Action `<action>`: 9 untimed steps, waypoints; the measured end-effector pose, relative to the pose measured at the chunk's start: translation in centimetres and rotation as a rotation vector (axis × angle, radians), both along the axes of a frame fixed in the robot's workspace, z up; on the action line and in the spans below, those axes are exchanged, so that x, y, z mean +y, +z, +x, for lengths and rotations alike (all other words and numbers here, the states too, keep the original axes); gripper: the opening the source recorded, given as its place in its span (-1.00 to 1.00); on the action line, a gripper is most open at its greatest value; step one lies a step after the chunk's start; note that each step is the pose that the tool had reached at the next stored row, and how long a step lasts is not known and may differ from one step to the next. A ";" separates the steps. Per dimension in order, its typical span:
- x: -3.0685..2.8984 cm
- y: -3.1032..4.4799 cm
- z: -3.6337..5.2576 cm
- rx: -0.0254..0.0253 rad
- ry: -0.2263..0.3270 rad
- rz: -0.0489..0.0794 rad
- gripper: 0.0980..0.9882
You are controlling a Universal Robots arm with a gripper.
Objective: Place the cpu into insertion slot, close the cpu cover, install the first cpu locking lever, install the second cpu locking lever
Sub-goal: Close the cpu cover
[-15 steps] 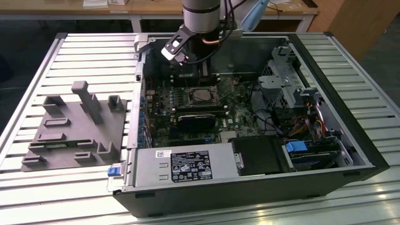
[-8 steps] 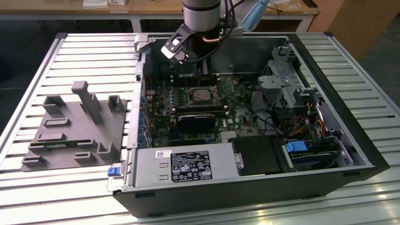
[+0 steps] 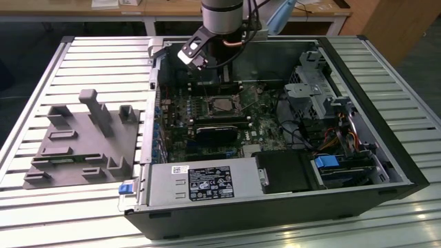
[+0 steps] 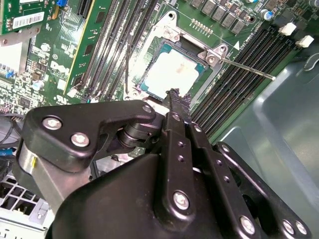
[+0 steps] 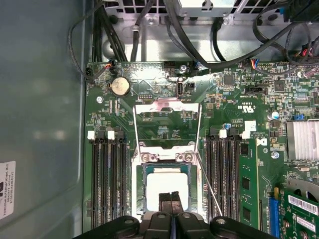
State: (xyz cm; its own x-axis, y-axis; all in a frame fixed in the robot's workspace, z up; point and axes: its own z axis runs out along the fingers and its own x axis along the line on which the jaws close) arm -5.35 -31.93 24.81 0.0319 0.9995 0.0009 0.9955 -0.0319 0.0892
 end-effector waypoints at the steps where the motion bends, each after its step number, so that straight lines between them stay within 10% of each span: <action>1: 0.01 0.05 0.00 -0.0001 0.000 0.000 -0.99; 9: 0.02 0.84 0.01 -0.0004 0.000 0.001 -0.99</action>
State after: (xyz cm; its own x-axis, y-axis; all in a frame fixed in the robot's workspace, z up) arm -5.34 -31.91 25.65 0.0318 0.9995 0.0015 0.9955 -0.0318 0.0895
